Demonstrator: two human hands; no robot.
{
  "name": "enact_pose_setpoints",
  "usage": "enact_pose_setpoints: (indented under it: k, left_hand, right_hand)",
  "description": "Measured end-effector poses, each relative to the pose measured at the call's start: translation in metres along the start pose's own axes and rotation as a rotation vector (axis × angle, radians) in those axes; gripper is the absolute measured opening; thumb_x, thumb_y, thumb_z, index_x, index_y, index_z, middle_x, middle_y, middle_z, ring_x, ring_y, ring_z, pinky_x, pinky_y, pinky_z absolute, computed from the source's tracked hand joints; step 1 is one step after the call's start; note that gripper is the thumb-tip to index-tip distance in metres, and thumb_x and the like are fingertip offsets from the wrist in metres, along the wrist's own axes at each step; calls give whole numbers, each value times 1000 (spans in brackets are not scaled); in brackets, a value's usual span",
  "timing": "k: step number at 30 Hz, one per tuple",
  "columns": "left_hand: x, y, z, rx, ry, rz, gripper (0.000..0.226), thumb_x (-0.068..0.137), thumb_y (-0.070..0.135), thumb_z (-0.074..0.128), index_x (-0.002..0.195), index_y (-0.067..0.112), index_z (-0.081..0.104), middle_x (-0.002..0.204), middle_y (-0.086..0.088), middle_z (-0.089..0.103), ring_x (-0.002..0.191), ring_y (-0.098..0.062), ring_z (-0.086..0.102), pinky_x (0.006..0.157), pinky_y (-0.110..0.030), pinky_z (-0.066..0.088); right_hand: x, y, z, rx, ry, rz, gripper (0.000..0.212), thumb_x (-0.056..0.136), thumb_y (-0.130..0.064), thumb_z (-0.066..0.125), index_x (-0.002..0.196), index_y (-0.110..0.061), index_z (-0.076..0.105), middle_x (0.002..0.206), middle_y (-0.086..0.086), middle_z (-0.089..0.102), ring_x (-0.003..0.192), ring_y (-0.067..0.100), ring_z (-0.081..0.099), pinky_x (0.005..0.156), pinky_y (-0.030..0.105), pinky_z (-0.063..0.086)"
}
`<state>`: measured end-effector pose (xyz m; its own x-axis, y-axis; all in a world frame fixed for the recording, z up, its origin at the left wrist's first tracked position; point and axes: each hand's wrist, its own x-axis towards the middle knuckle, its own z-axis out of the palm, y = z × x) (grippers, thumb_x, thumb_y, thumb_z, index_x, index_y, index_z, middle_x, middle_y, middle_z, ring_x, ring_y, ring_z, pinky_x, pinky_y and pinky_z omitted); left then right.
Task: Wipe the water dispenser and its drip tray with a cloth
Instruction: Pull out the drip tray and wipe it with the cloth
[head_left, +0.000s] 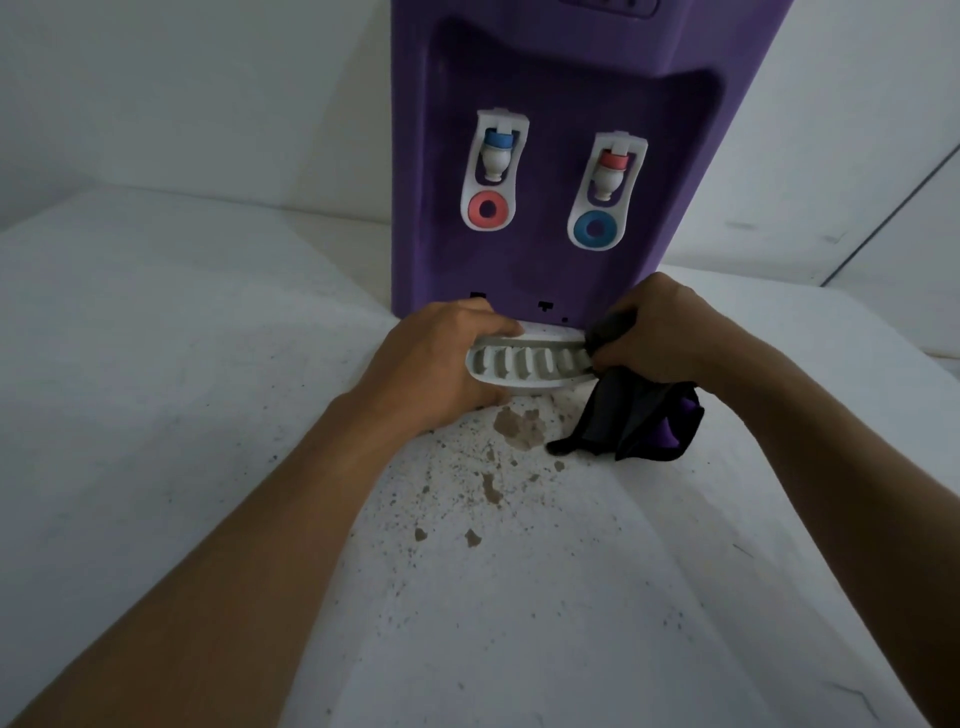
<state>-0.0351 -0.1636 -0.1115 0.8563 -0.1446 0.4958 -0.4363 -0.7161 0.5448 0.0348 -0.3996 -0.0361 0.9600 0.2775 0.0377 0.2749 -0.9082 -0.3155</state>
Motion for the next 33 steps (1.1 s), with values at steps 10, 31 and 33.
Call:
enact_pose_setpoints:
  k: [10, 31, 33]
  left_hand:
    - [0, 0, 0, -7, 8, 3, 67, 67, 35, 99, 129, 27, 73, 109, 17, 68, 93, -4, 68, 79, -38, 61]
    - [0, -6, 1, -30, -17, -56, 70, 63, 37, 100, 127, 29, 73, 107, 15, 68, 94, -6, 69, 82, -42, 61]
    - [1, -6, 1, -32, -18, -56, 71, 63, 38, 100, 128, 28, 73, 108, 15, 68, 96, -7, 69, 82, -42, 61]
  right_hand:
    - [-2, 0, -1, -15, -11, -2, 18, 79, -22, 86, 95, -19, 78, 92, 3, 70, 80, 15, 62, 61, 22, 48]
    - [-47, 12, 23, 322, 68, -181, 14, 82, -34, 85, 84, -28, 73, 78, -10, 71, 74, 6, 66, 63, 19, 52]
    - [-50, 21, 29, 293, 71, -199, 13, 82, -34, 84, 83, -31, 72, 77, -13, 70, 74, 4, 64, 61, 13, 49]
